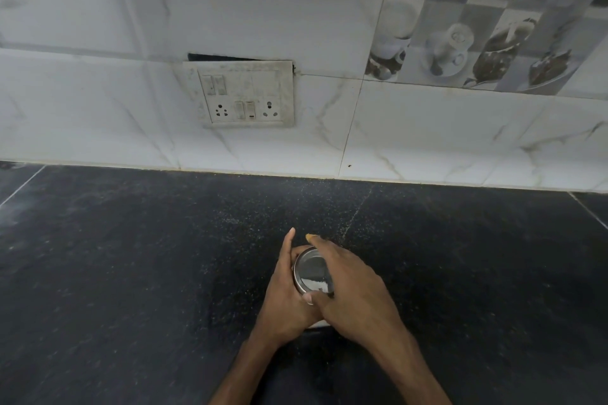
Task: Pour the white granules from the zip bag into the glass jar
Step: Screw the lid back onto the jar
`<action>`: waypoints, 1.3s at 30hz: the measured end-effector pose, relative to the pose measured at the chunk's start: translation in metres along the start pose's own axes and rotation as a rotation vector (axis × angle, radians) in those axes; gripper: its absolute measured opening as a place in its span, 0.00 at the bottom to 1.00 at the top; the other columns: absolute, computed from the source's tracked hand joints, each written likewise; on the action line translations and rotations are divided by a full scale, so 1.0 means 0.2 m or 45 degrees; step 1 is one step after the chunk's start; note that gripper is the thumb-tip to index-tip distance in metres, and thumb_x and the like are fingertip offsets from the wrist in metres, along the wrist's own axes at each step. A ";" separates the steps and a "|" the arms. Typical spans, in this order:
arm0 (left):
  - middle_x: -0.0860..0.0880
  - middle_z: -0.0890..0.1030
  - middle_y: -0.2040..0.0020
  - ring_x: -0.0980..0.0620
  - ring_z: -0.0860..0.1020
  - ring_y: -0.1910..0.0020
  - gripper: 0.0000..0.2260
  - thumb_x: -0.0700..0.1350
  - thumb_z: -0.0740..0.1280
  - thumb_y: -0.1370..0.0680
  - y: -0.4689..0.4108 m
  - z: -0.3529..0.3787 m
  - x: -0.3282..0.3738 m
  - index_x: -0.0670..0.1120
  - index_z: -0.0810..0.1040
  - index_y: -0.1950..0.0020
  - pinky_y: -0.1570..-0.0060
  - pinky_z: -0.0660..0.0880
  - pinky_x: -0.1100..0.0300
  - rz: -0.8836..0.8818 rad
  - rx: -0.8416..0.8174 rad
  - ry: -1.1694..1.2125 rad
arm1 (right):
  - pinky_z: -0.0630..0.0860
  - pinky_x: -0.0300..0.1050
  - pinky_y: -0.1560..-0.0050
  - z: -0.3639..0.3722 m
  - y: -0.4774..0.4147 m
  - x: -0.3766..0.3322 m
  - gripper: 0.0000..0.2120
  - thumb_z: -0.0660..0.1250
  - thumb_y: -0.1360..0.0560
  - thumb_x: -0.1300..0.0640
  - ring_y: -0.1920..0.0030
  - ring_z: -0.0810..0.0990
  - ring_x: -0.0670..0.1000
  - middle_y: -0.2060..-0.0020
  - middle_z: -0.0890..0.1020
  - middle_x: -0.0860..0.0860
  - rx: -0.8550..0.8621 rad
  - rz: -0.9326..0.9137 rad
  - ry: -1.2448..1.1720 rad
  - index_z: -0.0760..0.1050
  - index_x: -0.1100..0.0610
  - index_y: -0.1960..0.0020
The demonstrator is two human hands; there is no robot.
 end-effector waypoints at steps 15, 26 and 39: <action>0.61 0.75 0.34 0.55 0.76 0.33 0.56 0.51 0.81 0.36 0.00 0.00 0.00 0.57 0.45 0.21 0.33 0.71 0.62 0.011 0.014 -0.028 | 0.70 0.47 0.34 -0.04 -0.03 -0.03 0.44 0.70 0.31 0.33 0.32 0.70 0.50 0.30 0.70 0.46 0.074 0.118 0.231 0.55 0.45 0.23; 0.60 0.75 0.33 0.56 0.76 0.33 0.55 0.50 0.81 0.36 0.00 -0.01 0.00 0.59 0.46 0.22 0.34 0.71 0.65 0.000 0.008 -0.033 | 0.67 0.50 0.32 -0.05 -0.04 -0.06 0.48 0.73 0.30 0.38 0.30 0.69 0.52 0.29 0.71 0.46 -0.014 0.043 0.233 0.47 0.44 0.21; 0.64 0.76 0.35 0.58 0.77 0.34 0.52 0.46 0.82 0.36 0.00 -0.01 -0.01 0.55 0.51 0.22 0.36 0.72 0.66 -0.029 0.023 0.010 | 0.68 0.52 0.32 -0.03 -0.05 -0.08 0.44 0.72 0.28 0.41 0.31 0.70 0.55 0.29 0.71 0.51 -0.063 0.054 0.303 0.50 0.46 0.22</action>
Point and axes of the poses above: each hand's wrist, its own y-axis away from the middle knuckle, its own z-axis out of the palm, x = y × z, the point moved 7 cm from there along -y, towards the middle knuckle
